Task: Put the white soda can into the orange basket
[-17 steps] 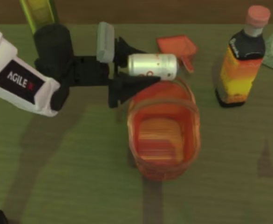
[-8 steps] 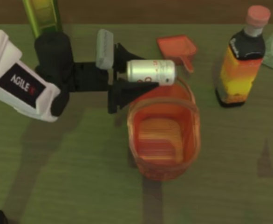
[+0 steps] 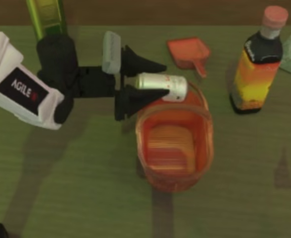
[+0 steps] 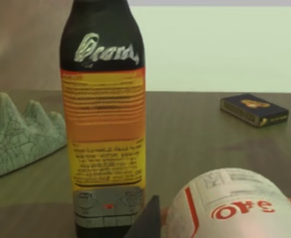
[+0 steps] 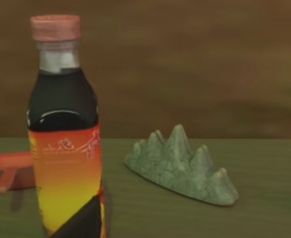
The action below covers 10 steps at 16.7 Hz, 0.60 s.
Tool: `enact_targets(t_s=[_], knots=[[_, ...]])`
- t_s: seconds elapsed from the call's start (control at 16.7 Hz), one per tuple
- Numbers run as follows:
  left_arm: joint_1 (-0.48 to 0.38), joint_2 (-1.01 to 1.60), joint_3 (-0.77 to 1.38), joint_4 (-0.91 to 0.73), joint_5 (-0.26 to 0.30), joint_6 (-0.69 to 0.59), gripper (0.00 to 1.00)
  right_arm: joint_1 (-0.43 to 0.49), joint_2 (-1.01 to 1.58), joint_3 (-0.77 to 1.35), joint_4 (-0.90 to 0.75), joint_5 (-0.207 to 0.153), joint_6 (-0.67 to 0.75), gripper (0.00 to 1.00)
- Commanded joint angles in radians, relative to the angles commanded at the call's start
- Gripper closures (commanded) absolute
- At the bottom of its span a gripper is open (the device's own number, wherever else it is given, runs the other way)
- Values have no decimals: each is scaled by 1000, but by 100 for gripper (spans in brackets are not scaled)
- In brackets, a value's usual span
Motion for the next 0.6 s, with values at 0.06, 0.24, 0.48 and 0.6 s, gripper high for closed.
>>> enact_targets(t_s=[0.06, 0.24, 0.48, 0.6], knots=[[0, 0, 0, 0, 0, 0, 10, 0, 0, 0, 0, 0, 0, 0], [0, 0, 0, 0, 0, 0, 0, 0, 0, 0, 0, 0, 0, 0], [0, 0, 0, 0, 0, 0, 0, 0, 0, 0, 0, 0, 0, 0], [0, 0, 0, 0, 0, 0, 0, 0, 0, 0, 0, 0, 0, 0]])
